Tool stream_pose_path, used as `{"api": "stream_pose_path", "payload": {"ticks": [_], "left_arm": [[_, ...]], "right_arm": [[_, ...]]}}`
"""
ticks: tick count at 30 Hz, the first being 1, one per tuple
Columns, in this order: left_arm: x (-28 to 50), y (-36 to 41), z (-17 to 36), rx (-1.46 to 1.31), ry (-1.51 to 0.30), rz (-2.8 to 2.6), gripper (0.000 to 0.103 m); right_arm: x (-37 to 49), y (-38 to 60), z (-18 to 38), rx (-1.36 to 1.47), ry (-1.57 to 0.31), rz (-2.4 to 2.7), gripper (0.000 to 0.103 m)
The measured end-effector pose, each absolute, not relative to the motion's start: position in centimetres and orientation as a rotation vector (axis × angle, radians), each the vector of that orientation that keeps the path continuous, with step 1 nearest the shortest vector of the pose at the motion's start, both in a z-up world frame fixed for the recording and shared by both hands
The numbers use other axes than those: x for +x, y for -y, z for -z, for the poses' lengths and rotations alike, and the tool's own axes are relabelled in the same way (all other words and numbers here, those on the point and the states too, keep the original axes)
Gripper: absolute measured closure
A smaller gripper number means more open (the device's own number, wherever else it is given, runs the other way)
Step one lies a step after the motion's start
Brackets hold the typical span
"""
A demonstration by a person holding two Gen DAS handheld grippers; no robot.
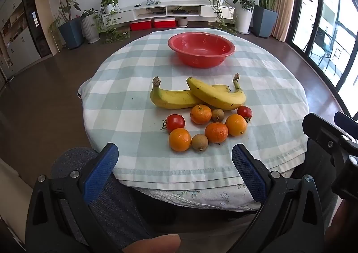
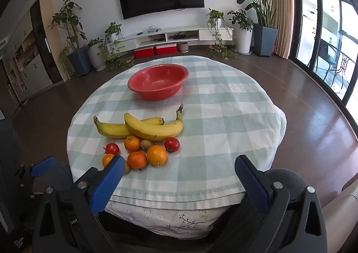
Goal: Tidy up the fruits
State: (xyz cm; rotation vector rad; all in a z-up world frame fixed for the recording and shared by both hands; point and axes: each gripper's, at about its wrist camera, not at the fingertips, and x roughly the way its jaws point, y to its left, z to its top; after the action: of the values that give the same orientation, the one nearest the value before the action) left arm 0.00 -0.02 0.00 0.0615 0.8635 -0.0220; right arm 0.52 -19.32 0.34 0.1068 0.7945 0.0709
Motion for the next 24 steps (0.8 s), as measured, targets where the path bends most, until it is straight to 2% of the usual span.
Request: {"api": "stream_pose_path", "payload": {"ticks": [24], "left_arm": [[0.09, -0.28, 0.68, 0.05, -0.874, 0.028, 0.0]], "right_arm": [[0.7, 19.15, 0.51, 0.099, -0.824, -0.072, 0.002]]}}
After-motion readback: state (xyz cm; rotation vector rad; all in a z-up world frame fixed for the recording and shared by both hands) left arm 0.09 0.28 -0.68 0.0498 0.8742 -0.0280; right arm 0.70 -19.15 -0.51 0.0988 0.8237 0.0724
